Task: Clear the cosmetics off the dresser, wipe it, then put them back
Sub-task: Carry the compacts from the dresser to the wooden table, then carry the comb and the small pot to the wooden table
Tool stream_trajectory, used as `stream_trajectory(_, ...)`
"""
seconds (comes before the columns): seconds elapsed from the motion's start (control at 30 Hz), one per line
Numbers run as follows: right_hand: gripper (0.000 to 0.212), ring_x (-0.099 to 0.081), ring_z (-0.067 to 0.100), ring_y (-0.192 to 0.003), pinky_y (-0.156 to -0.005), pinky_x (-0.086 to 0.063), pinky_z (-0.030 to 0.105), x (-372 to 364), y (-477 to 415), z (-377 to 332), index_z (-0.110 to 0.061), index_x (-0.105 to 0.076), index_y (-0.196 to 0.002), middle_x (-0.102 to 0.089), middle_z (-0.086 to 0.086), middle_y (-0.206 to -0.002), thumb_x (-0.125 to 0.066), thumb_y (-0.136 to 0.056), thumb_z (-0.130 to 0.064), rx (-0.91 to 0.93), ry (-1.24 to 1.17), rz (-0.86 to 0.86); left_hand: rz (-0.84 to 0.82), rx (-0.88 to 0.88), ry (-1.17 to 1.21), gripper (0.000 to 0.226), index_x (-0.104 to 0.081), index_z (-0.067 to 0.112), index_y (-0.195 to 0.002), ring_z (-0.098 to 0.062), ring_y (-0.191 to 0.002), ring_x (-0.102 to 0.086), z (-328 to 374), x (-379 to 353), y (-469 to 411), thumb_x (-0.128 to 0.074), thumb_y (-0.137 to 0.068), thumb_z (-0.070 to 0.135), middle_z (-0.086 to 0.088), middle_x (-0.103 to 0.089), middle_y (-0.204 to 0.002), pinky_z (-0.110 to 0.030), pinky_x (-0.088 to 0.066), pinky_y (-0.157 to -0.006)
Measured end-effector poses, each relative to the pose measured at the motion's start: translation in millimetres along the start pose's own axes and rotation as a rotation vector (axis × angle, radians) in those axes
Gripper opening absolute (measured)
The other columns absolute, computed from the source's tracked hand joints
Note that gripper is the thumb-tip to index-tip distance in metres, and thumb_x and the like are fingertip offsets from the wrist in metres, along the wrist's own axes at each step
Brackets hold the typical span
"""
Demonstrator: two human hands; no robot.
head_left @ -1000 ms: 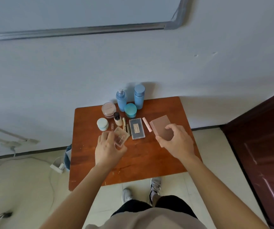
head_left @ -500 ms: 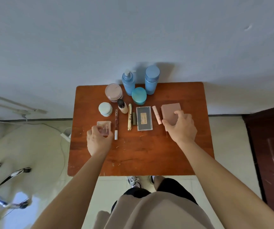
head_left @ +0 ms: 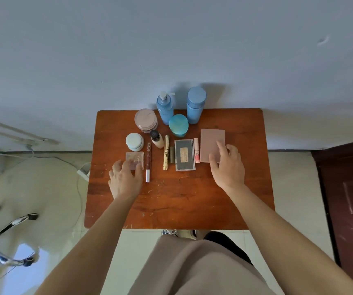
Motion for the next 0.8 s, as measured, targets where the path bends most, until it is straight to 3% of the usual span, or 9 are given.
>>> stream_trajectory(0.17, 0.062, -0.03, 0.029, -0.145, -0.111, -0.039, 0.044, 51.3, 5.8, -10.3, -0.026, -0.022, -0.154, -0.024, 0.01, -0.16, -0.04, -0.101, -0.052, 0.022, -0.108, 0.229, 0.225, -0.218, -0.062, 0.052, -0.035, 0.022, -0.147, -0.031, -0.147, -0.019, 35.3, 54.1, 12.6, -0.036, -0.101, 0.047, -0.009, -0.02, -0.161, -0.058, -0.02, -0.115)
stream_trajectory(0.4, 0.062, -0.018, 0.023, -0.15, -0.119, -0.021, 0.035, 172.9, 27.1, -38.2, -0.018, -0.025, -0.155, -0.014, 0.01, -0.164, -0.036, -0.103, -0.051, 0.14, -0.27, 0.621, 0.511, -0.686, 0.016, 0.055, -0.032, 0.019, -0.149, -0.031, -0.148, -0.017, 123.7, 147.6, 54.8, -0.036, -0.102, 0.046, -0.012, -0.016, -0.162, -0.059, -0.021, -0.114)
stream_trajectory(0.57, 0.069, -0.011, 0.03, -0.152, -0.121, -0.018, 0.05, 246.4, 80.5, -45.0, -0.015, -0.024, -0.155, -0.011, 0.017, -0.163, -0.039, -0.101, -0.053, 0.181, -0.073, 0.776, 0.646, -0.982, 0.126, 0.056, -0.03, 0.016, -0.15, -0.033, -0.149, -0.016, 182.4, 193.6, 105.8, -0.042, -0.101, 0.041, -0.017, -0.016, -0.161, -0.058, -0.018, -0.116)
stream_trajectory(0.63, 0.069, -0.01, 0.033, -0.152, -0.121, -0.015, 0.053, 257.8, 119.5, -27.4, -0.012, -0.026, -0.155, -0.012, 0.02, -0.163, -0.045, -0.1, -0.05, 0.103, 0.0, 0.838, 0.625, -1.094, 0.154, 0.057, -0.032, 0.014, -0.15, -0.034, -0.149, -0.015, 199.0, 194.3, 125.4, -0.042, -0.101, 0.041, -0.018, -0.017, -0.161, -0.057, -0.016, -0.116)
stream_trajectory(0.8, 0.069, -0.011, 0.033, -0.151, -0.118, -0.019, 0.055, 255.8, 243.1, 42.9, -0.009, -0.027, -0.154, -0.014, 0.021, -0.162, -0.049, -0.099, -0.045, -0.187, 0.1, 0.933, 0.348, -1.299, 0.141, 0.059, -0.03, 0.017, -0.151, -0.029, -0.151, -0.008, 240.7, 139.8, 193.5, -0.036, -0.101, 0.047, -0.01, -0.012, -0.163, -0.056, -0.01, -0.119)
Point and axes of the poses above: each hand's wrist, its own y-axis away from the middle knuckle, its own x-axis out of the back of the hand, z = x × y, the point moved 8 cm from there along -y, towards the middle knuckle
